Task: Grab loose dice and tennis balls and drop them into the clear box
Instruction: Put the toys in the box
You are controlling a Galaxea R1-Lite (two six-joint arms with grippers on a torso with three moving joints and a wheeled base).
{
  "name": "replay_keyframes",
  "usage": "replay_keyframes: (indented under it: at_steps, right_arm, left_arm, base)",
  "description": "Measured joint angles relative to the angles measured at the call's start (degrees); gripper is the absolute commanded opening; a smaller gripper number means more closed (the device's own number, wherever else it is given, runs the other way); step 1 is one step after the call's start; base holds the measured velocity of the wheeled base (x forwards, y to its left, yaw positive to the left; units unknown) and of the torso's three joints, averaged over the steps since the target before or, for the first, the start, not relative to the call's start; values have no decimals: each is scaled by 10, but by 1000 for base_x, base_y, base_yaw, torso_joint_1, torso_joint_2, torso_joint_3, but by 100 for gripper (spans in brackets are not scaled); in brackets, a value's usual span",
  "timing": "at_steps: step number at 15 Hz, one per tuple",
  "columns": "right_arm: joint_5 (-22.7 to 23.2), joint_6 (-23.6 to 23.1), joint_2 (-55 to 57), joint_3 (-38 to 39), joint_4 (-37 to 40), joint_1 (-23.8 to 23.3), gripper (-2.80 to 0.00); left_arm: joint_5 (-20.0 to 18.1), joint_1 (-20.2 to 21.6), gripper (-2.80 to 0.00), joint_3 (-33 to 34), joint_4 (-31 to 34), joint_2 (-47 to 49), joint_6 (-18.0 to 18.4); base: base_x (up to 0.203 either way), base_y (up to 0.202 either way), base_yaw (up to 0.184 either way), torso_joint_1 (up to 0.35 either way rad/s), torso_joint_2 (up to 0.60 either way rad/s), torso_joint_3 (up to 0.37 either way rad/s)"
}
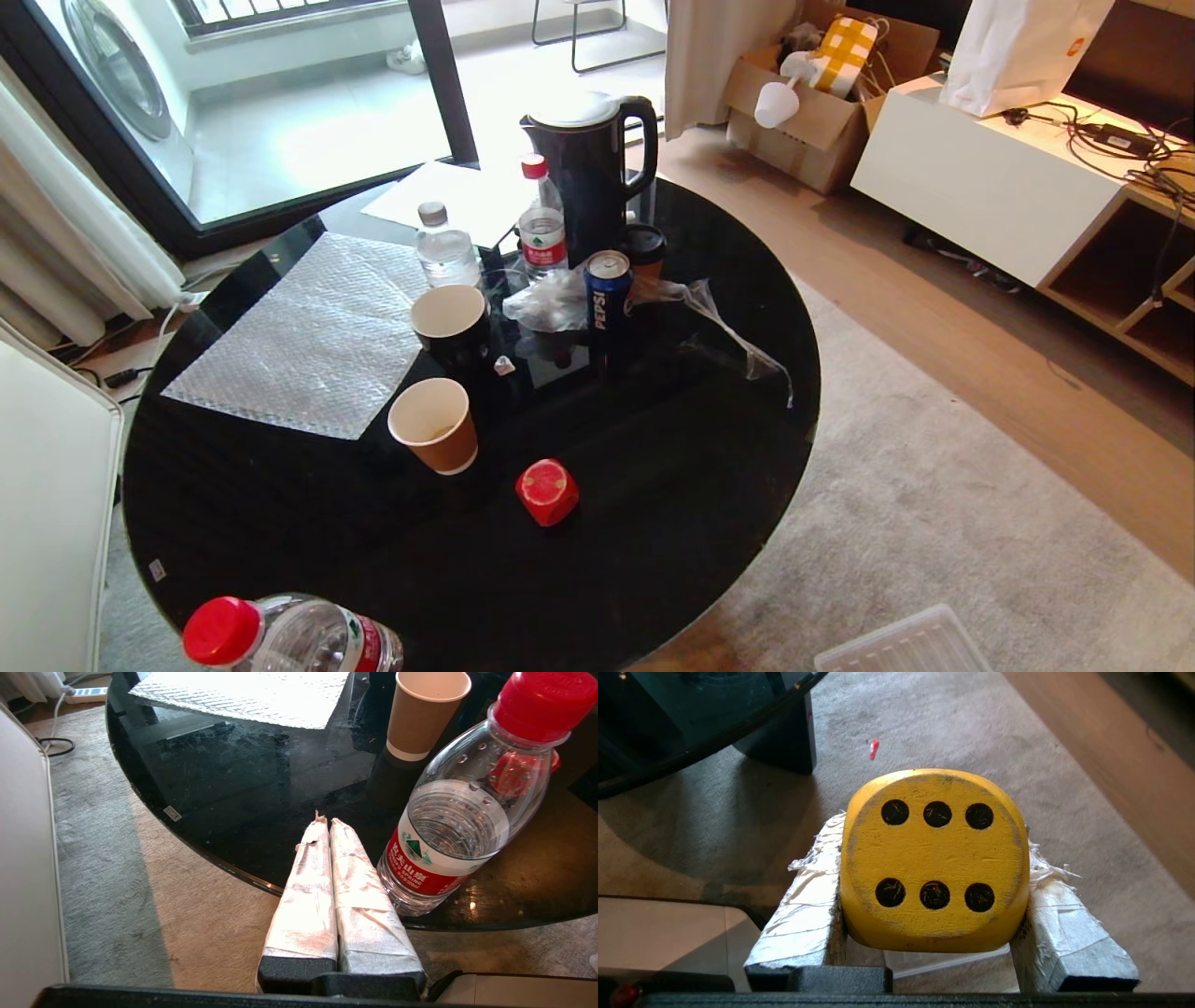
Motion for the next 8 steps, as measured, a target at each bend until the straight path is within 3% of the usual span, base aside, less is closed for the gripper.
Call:
replay_keyframes:
  at_steps: [3,8]
  right_arm:
    - [-9,26,-25,5,-11,0,-280]
    - [-4,26,-33,3,10,0,-280]
  left_arm:
    - [0,0,-280,0,0,0,0]
    - [0,0,-280,0,-1,0,0]
  base:
    - [0,0,0,0,0,0]
    - [0,0,0,0,0,0]
